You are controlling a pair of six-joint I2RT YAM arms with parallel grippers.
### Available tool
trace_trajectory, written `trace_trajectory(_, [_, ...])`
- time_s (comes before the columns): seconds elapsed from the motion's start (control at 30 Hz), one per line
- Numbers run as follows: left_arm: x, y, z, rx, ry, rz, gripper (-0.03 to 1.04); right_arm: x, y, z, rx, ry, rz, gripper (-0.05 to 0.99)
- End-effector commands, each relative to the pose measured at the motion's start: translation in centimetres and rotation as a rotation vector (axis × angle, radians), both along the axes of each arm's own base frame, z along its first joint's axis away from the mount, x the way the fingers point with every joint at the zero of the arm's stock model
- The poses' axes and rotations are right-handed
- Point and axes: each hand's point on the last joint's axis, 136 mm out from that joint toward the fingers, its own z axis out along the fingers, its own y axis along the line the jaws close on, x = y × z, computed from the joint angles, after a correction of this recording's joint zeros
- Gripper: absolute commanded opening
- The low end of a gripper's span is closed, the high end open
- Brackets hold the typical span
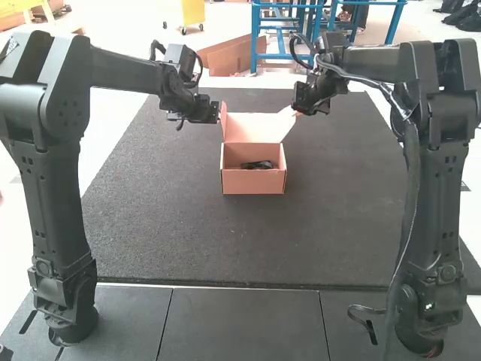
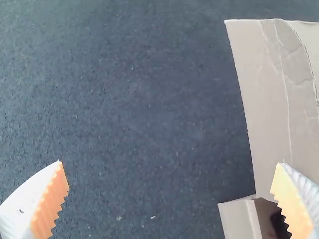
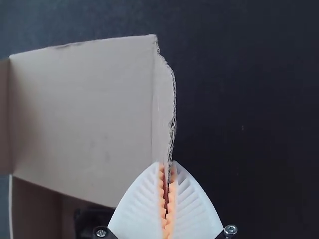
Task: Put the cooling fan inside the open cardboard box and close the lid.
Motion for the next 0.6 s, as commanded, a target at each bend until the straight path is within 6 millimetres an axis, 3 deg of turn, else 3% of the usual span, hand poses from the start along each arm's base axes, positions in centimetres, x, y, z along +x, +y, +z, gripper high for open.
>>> trace_trajectory(0.0, [0.9,-0.6,1.7,-0.018,-0.039,-0.017,0.96,-0.8,0.9,0.9,0.010,0.008,0.033,-0.01])
trace_trajectory(0.57, [0.4,-0.7,1.7,-0.015,-0.010,-0.025,0.96,-4.3,4.6,1.1,-0.002,0.041,0.138,-0.01])
